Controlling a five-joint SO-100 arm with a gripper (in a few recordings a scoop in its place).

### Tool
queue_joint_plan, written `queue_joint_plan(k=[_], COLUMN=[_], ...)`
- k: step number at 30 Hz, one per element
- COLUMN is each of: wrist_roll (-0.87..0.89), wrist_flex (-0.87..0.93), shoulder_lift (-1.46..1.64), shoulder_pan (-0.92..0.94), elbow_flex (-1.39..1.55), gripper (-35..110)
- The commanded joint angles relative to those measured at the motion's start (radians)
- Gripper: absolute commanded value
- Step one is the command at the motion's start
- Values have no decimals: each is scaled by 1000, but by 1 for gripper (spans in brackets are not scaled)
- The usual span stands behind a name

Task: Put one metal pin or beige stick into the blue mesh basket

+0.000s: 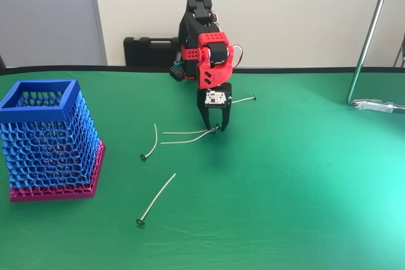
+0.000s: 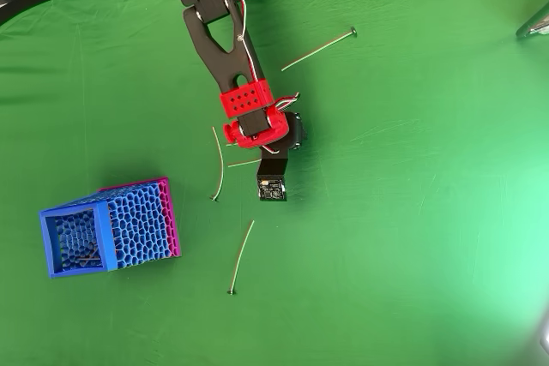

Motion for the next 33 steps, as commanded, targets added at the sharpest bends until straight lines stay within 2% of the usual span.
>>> queue_joint_plan(k=[1,7,19,27,33], wrist_roll=[-3,5,64,124,161], wrist_flex=[15,57,60,153,155], shoulder_lift=[5,-15,-3,127,276], shoulder_pan=[9,9,-5,-34,-34], elbow_flex=[-38,-86,-120,-143,-114], gripper=[17,1,1,1,1])
